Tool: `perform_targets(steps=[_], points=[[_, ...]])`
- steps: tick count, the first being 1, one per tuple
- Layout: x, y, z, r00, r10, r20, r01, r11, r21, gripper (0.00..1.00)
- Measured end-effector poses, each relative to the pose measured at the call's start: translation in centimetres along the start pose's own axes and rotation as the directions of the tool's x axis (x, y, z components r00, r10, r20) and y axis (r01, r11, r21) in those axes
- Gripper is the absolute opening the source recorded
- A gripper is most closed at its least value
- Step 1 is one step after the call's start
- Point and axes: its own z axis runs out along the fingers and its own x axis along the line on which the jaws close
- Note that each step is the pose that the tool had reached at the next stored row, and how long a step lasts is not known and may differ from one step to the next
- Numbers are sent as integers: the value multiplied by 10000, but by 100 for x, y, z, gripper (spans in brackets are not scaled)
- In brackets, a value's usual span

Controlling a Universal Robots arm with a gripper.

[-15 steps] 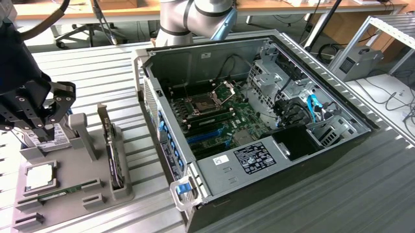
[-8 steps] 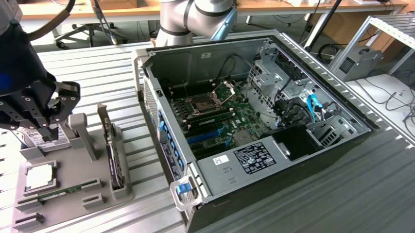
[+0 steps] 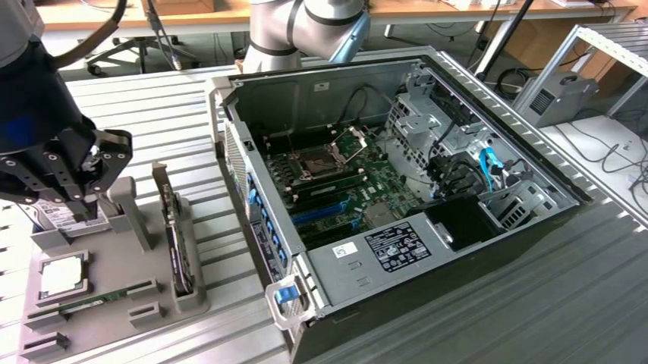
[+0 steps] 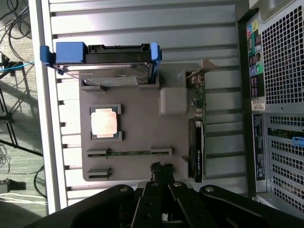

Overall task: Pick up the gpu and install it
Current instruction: 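Reach for the gpu, then pick up the gpu and move the gpu toward the slot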

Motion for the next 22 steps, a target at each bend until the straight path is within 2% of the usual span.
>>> perform_targets(steps=[22], points=[[-36,2,4,10000,0,0,0,10000,0,11]])
